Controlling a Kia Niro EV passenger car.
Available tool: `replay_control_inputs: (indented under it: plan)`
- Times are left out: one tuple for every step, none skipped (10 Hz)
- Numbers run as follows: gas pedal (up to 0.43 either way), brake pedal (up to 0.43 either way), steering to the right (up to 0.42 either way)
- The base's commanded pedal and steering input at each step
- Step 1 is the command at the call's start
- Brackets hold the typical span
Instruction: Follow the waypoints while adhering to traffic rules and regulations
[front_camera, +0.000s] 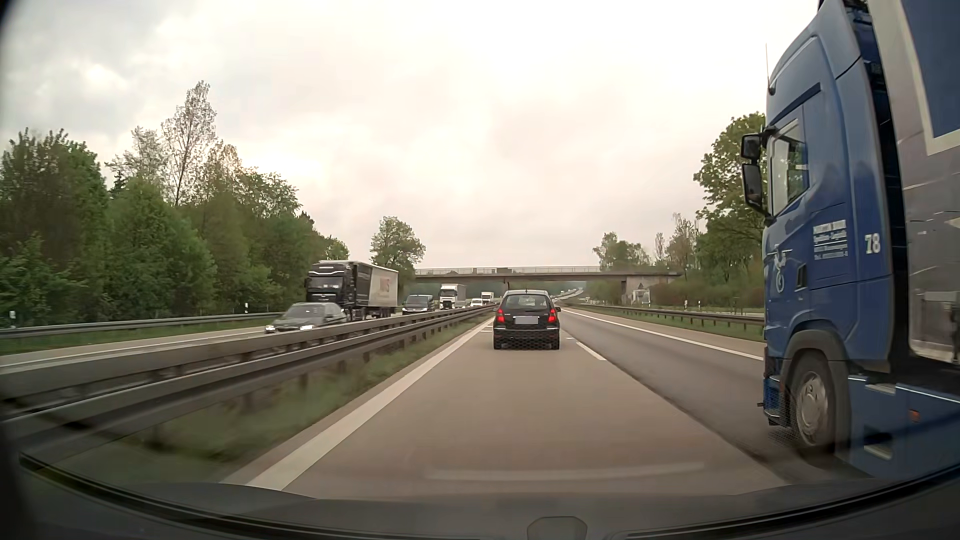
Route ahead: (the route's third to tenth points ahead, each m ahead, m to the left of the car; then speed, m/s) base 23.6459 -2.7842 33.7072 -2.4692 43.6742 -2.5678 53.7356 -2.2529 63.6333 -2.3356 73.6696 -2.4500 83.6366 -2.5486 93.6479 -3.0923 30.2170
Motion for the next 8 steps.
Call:
replay_control_inputs:
  plan:
    - [0.209, 0.000, 0.002]
    - [0.177, 0.000, 0.003]
    - [0.177, 0.000, 0.002]
    - [0.177, 0.000, 0.003]
    - [0.177, 0.000, 0.003]
    - [0.177, 0.000, 0.002]
    - [0.177, 0.000, 0.002]
    - [0.177, 0.000, 0.002]
